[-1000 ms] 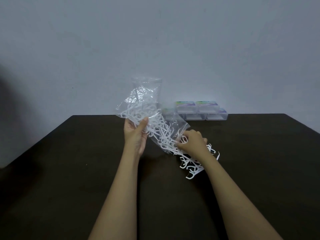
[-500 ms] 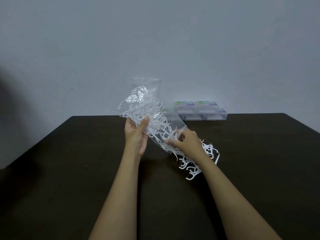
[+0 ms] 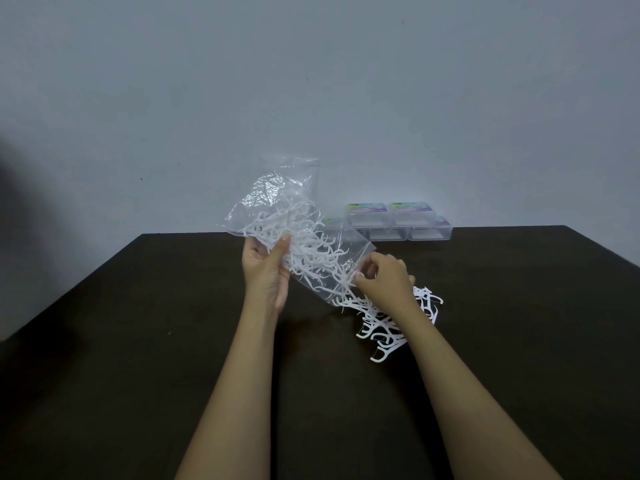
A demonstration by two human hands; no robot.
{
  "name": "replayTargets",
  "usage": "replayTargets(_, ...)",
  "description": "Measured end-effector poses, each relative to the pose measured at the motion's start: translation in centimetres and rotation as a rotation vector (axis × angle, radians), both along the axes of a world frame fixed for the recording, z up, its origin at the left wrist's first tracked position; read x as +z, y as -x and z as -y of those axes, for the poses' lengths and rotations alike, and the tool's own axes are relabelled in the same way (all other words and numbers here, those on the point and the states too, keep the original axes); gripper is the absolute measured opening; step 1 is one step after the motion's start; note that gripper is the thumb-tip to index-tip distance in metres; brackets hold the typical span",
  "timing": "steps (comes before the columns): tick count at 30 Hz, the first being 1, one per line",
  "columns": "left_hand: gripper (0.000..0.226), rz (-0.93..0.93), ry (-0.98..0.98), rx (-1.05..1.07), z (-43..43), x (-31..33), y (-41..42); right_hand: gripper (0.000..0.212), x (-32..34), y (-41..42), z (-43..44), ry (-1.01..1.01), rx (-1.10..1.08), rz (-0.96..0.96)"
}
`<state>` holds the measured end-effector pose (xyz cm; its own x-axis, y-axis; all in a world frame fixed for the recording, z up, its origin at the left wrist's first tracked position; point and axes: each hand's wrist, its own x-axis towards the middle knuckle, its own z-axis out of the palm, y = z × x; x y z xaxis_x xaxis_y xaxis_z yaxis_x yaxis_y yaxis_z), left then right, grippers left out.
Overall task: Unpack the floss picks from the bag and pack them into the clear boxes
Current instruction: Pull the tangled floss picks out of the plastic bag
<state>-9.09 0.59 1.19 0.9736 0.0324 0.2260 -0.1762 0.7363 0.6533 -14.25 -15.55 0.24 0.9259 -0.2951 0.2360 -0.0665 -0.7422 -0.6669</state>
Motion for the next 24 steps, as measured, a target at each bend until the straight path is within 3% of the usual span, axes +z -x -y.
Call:
replayTargets(3, 0.03, -0.002, -0.002, -0.003, 0.0, 0.0, -0.1, 0.02, -0.1, -0.1, -0.3, -0.08, 0.097, 0.016)
replayTargets(9, 0.044, -0.001, -0.005, -0.06, 0.8, 0.4, 0.4, 0.073, -0.6, -0.2, -1.2, -0.277, 0.156, 0.074)
replayTargets(12, 0.067, -0.045, -0.011, -0.079, 0.9, 0.1, 0.1, 0.055, -0.7, -0.5, -1.2, -0.338, 0.144, 0.105)
replayTargets(15, 0.072, -0.057, -0.01, -0.078, 0.7, 0.1, 0.0, 0.038, -0.5, -0.4, -1.1, -0.372, 0.124, 0.115)
replayTargets(19, 0.024, -0.033, -0.042, -0.037, 0.4, 0.3, 0.1, 0.04, -0.1, -0.2, -0.4, -0.38, 0.154, 0.102)
replayTargets(24, 0.034, -0.021, 0.018, 0.005, -0.1, 0.2, 0.1, 0.021, 0.3, 0.2, 0.8, -0.497, 0.193, 0.068)
